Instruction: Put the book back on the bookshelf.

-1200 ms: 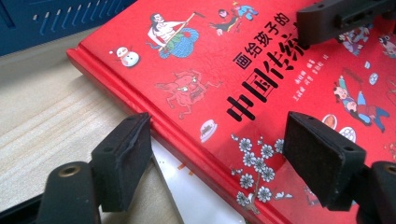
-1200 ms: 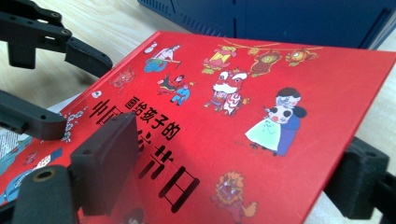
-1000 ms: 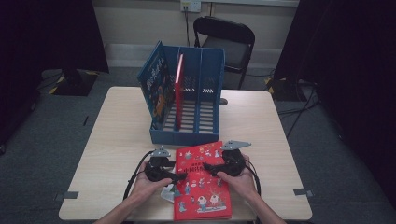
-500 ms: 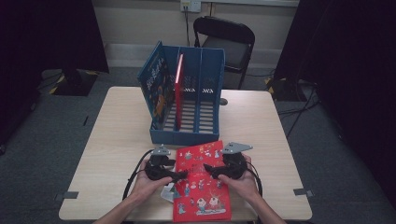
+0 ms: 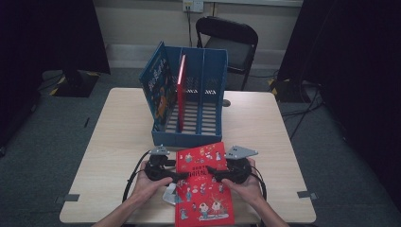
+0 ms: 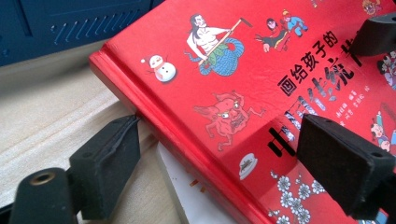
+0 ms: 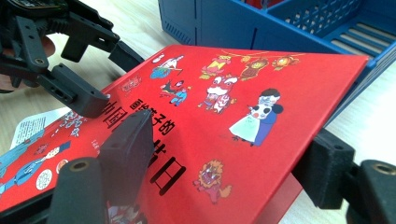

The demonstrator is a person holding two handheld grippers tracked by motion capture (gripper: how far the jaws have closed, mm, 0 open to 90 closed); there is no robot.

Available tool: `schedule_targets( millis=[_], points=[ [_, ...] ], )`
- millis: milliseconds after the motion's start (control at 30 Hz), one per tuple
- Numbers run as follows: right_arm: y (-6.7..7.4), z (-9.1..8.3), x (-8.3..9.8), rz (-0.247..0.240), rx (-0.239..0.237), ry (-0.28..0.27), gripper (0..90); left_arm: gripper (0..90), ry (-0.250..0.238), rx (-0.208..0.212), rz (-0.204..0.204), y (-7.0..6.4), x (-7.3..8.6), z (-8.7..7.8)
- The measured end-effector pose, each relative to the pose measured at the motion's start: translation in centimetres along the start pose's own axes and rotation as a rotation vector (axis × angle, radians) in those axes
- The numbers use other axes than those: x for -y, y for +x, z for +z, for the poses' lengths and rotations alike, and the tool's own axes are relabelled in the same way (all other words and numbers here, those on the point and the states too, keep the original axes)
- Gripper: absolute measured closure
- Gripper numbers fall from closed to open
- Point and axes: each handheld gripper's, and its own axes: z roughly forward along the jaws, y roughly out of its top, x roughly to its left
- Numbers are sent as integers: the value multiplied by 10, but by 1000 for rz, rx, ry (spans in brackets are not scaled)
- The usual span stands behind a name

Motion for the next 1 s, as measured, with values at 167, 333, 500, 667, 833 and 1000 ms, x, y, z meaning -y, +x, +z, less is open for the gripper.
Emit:
schedule_targets(
  millis=[167,333,500,667,833,1000],
  points=[
    [2,-4,-2,-16,-12,-15,294,112,-9,19,2,0,0,-1],
    [2,-4,-2,-15,-15,-17,298,100,-5,20,-6,-1,-1,-1],
    [0,-2,-2,2,-28,-13,299,143,-2,29,-21,2,-2,-3],
    [1,-2,-3,2,-27,-16,317,144,1,61,-46,6,-1,-1],
    [2,-3,-5,2,-31,-30,332,142,-6,83,-60,8,-1,-2],
    [2,-4,-7,2,-43,-43,356,159,-34,77,-79,3,-3,-5]
  ],
)
